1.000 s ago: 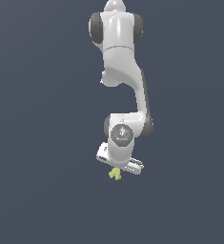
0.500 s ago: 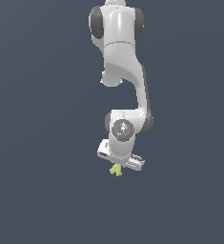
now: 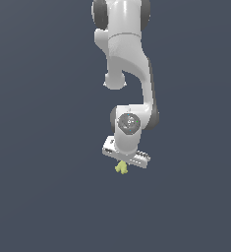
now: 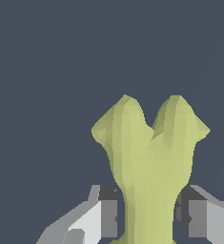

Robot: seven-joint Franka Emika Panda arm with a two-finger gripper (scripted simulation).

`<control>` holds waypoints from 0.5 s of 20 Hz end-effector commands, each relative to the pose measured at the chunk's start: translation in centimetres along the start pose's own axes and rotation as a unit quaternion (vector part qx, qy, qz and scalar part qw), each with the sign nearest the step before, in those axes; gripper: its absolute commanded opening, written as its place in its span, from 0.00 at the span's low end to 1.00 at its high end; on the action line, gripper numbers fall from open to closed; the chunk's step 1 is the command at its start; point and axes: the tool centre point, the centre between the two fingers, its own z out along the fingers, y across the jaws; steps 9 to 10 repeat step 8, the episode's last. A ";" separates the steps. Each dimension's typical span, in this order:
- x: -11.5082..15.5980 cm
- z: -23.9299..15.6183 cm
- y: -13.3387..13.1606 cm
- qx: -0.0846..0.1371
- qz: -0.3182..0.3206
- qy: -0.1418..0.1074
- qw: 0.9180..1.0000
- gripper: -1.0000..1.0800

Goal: Pick up the object and move it to a goal position.

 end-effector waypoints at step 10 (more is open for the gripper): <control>-1.3 -0.5 0.1 0.000 0.000 0.000 1.000 0.00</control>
